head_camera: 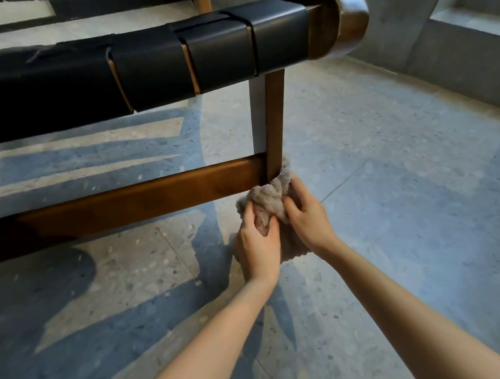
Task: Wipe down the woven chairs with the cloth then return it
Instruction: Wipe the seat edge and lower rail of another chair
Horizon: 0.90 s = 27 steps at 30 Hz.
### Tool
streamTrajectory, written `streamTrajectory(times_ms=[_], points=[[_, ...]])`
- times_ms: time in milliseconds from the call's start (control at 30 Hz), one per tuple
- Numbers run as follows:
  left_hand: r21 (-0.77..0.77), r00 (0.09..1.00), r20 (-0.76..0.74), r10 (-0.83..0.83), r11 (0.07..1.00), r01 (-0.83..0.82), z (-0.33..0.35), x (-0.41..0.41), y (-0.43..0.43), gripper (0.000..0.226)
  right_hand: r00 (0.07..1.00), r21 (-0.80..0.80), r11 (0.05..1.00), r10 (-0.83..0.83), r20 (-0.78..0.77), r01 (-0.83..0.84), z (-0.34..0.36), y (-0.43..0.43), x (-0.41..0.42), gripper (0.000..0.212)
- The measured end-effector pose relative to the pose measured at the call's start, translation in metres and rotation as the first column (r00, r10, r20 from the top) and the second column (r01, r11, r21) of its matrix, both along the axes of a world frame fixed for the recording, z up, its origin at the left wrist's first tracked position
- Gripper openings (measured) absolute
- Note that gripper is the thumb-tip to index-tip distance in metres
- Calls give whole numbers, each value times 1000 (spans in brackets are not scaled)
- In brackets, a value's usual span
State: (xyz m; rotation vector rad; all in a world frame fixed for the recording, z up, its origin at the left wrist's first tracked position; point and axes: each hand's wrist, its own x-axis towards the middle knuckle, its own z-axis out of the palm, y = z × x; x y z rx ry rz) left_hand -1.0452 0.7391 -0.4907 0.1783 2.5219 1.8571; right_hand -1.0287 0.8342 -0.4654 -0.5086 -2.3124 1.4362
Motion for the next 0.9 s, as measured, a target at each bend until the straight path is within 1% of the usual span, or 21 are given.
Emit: streamTrajectory(times_ms=[67,133,267,367,500,633,700,767,833,900], points=[[48,992,119,-34,998,28,-2,-1,0,46,999,48,998,-33,4,33,4,0,-3,47],[69,985,157,-76,995,66,-1,-7,2,44,999,67,997,-35,-10,36,8,1,-7,43],[53,979,183,-94,995,86,9,-22,11,28,997,-17,999,38,-72,-40,20,-2,-14,40],[48,978,192,-83,996,75,11,-27,12,23,998,-31,999,11,-55,-13,17,-4,-18,42],[29,982,154,-110,994,107,4,-28,10,22,1000,-48,999,-7,7,8,-2,-3,-15,32],[-38,971,178,-162,984,172,-15,-25,2,21,996,-94,996,3,86,5,-28,-6,-5,36],[-116,961,195,-194,969,219,-23,-23,-2,18,988,-97,995,14,153,1,-40,-10,2,41],[-210,962,183,-202,948,239,-27,-24,-6,16,982,-77,997,-4,187,18,-47,-13,7,43],[-262,958,187,-218,929,263,-23,-25,-12,11,982,-34,997,-56,183,63,-43,-15,9,43],[-315,935,217,-281,886,339,-16,-27,-19,7,983,25,995,-97,158,94,-35,-17,14,41]])
